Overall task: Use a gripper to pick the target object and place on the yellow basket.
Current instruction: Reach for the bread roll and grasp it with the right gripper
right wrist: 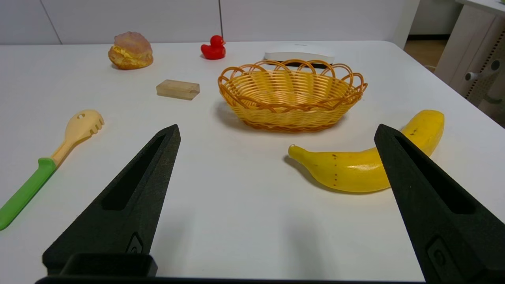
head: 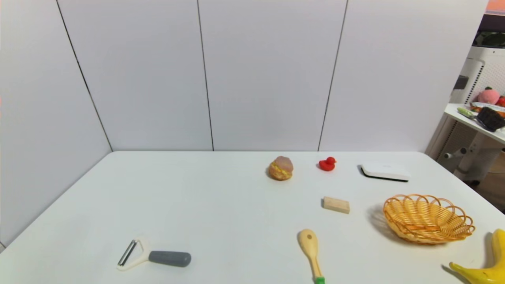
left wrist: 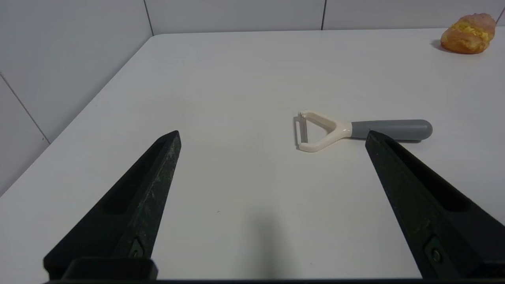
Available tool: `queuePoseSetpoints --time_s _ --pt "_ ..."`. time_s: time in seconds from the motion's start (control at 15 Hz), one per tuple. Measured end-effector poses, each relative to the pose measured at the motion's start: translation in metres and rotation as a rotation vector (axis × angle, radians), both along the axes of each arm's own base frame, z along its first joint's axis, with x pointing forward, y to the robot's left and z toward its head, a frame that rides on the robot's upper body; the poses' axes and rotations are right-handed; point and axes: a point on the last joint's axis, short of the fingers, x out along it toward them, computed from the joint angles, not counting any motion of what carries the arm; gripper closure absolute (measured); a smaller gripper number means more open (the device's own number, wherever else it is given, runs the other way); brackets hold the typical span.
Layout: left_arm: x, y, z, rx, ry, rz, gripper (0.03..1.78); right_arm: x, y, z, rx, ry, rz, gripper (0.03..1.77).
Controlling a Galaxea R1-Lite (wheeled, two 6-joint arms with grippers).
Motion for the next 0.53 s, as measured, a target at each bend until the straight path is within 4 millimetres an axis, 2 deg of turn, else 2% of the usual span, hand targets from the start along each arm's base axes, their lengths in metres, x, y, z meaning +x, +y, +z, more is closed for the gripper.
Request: queuePoseSetpoints --time_s 0.4,0.53 --pt "0.0 0.0 0.0 0.0 0.0 0.0 0.12 0.001 0.0 0.001 -0.034 0.014 0.001 0.1" --pt "0.0 0.0 0.0 0.0 0.0 0.0 0.12 0.005 0.0 0.015 -0.064 0.059 0.008 0.1"
